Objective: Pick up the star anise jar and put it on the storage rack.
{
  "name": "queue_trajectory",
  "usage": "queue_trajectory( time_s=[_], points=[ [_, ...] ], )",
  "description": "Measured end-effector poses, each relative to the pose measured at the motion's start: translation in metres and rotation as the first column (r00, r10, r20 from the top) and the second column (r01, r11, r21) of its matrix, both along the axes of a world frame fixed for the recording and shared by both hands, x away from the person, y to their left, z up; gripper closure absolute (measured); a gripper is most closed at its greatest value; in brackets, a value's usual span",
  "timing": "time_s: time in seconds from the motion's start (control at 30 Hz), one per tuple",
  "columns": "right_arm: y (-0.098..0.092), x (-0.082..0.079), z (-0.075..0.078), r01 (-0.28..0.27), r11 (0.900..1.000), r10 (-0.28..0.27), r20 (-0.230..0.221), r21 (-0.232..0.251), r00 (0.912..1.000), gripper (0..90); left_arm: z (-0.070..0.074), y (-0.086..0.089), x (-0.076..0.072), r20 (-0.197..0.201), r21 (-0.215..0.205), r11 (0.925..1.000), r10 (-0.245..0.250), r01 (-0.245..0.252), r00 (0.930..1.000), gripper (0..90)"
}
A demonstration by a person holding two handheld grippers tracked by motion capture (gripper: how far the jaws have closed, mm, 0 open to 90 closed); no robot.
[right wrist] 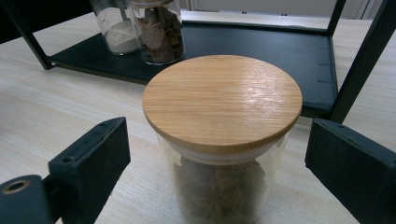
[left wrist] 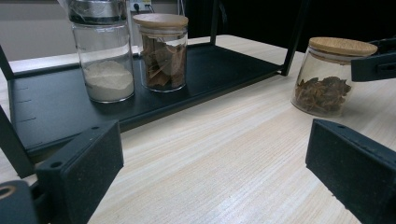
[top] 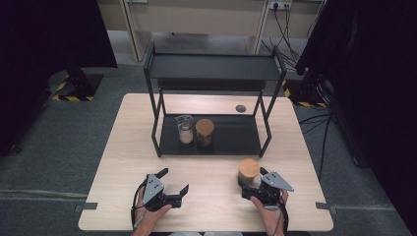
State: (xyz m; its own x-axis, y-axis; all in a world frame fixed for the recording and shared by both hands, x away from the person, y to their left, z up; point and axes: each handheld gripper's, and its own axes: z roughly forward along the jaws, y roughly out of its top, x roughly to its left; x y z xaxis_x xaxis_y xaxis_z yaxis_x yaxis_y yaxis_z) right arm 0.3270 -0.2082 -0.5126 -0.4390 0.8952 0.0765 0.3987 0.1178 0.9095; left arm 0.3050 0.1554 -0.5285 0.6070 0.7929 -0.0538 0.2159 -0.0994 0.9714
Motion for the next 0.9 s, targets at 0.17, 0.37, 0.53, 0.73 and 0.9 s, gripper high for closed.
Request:
queue_trajectory(
  time_s=[0.17, 0.37, 0.53, 0.73, 0.9],
  points=[
    [0.0, 0.003, -0.001, 0.005, 1.0, -0.005, -0.001, -0.007, 1.0, 7.4, 0.0, 0.0, 0.0, 0.001, 0.0, 1.0, 0.0, 0.0, 1.0, 3.5],
    [0.001, 0.007, -0.002, 0.011, 1.0, -0.011, 0.001, -0.016, 0.9999, 9.0, 0.0, 0.0, 0.0, 0.0, 0.0, 1.0, 0.0, 0.0, 1.0, 3.5],
    [0.002, 0.01, -0.002, 0.011, 1.0, -0.011, 0.002, -0.027, 0.9999, 10.4, 0.0, 0.0, 0.0, 0.0, 0.0, 1.0, -0.001, 0.001, 1.0, 3.6],
    [0.004, 0.013, -0.004, 0.011, 0.999, -0.011, -0.001, -0.041, 0.9999, 12.5, 0.0, 0.0, 0.0, 0.0, -0.001, 1.0, -0.001, 0.001, 1.0, 3.5],
    [0.003, 0.016, -0.005, 0.013, 0.999, -0.013, -0.015, -0.036, 0.9998, 14.6, 0.0, 0.0, 0.0, 0.0, 0.0, 1.0, -0.001, 0.001, 1.0, 3.6]
  ],
)
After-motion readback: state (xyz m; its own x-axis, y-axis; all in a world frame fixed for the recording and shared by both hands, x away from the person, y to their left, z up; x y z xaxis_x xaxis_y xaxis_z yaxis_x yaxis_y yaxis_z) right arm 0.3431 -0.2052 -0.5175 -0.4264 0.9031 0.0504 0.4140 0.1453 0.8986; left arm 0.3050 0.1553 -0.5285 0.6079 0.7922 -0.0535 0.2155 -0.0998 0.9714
